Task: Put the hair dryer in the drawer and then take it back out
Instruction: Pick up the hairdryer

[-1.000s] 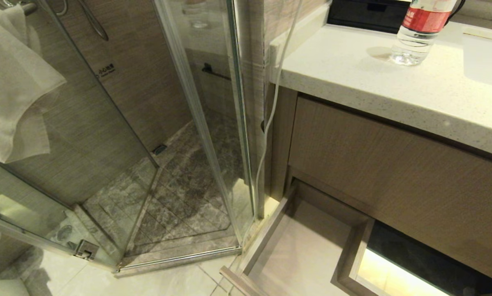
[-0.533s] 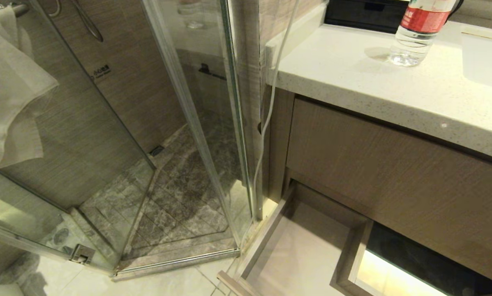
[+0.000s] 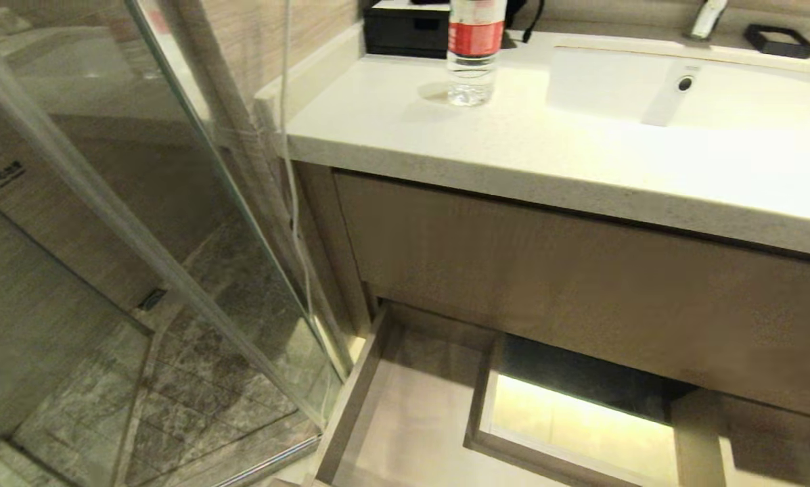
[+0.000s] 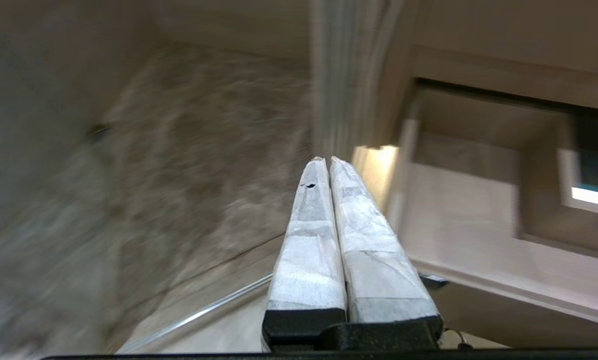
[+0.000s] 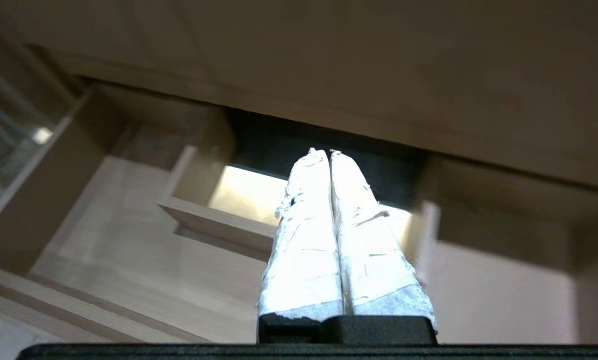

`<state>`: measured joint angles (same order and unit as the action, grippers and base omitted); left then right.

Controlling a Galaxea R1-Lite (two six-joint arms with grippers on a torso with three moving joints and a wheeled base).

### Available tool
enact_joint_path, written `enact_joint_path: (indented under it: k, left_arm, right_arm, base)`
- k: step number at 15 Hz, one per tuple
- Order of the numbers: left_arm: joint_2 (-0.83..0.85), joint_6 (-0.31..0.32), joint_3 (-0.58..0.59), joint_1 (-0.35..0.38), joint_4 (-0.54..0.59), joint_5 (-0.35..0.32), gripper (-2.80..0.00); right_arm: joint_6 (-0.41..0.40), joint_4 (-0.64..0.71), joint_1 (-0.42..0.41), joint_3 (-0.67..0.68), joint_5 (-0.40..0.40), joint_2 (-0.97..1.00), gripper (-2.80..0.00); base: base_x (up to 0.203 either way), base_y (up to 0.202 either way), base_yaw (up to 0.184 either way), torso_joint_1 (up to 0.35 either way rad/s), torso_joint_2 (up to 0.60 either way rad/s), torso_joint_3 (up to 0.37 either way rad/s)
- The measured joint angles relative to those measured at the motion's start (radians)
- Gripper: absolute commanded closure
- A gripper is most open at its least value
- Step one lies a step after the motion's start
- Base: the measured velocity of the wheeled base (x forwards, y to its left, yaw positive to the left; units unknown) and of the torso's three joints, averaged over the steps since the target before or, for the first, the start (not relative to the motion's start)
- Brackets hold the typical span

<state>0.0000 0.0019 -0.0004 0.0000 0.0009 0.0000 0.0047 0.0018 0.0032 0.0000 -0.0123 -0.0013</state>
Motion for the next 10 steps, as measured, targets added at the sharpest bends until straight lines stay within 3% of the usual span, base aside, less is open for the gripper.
enact_joint_path:
  k: [4,10]
  left_arm:
    - [0.000,0.000,-0.001,0.002,-0.002,-0.001,0.00]
    - [0.000,0.000,0.000,0.000,0.000,0.000,0.00]
  right_arm:
    - [0.000,0.000,0.003,0.000,0.000,0.000,0.00]
    - [0.000,0.000,0.000,0.000,0.000,0.000,0.00]
  base:
    - [0.000,0.001,-0.120,0.005,0.00,0.004]
    - [0.000,0.000,0.000,0.000,0.00,0.000]
